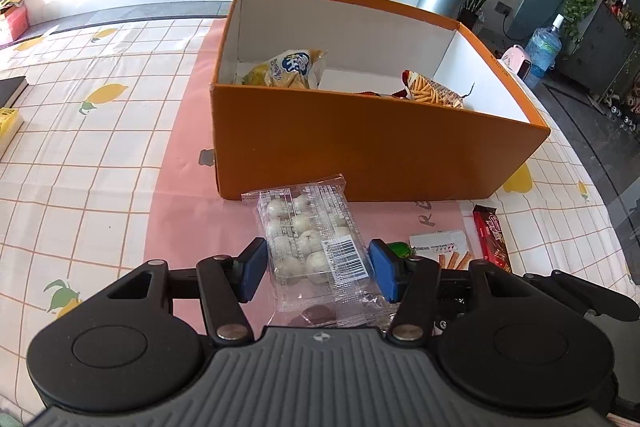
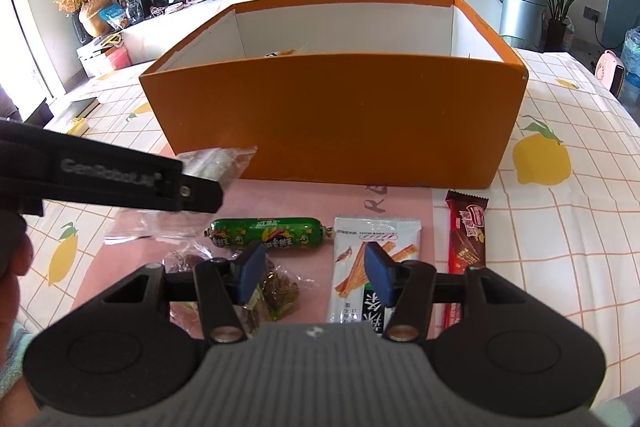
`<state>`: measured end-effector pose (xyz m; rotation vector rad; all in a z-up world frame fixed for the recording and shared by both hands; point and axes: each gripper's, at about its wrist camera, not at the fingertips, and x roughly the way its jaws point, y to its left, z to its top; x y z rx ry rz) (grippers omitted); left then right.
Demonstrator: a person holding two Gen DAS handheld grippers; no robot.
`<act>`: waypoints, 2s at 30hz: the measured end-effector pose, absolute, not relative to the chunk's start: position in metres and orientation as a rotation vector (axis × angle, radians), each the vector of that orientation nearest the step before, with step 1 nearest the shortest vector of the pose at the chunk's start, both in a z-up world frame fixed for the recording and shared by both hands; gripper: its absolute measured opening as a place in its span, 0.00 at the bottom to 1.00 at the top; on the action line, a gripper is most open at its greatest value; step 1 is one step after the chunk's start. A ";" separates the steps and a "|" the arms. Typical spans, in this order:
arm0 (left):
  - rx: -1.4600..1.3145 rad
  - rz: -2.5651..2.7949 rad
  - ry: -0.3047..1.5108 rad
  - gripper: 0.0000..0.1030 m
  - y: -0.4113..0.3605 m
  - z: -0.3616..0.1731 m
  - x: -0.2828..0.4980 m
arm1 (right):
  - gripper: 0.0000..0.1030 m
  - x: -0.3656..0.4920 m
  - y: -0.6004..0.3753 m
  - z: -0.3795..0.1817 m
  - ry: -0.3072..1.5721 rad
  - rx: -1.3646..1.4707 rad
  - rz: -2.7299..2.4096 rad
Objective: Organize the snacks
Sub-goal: 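Grasp the clear quail-egg pack with left tool while right tool grasps clear mixed-snack bag, then lift and carry both held packs over the orange box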
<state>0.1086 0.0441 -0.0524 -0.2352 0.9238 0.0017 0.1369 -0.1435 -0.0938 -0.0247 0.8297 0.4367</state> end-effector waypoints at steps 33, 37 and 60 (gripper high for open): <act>-0.282 0.011 0.961 0.62 0.074 -0.068 0.079 | 0.39 0.123 -0.104 -0.116 1.106 -0.065 0.399; -0.289 0.013 0.956 0.62 0.074 -0.067 0.077 | 0.36 0.121 -0.109 -0.115 1.097 -0.061 0.396; -0.195 -0.072 0.809 0.62 0.033 -0.006 0.066 | 0.35 0.106 -0.157 -0.052 0.937 -0.027 0.398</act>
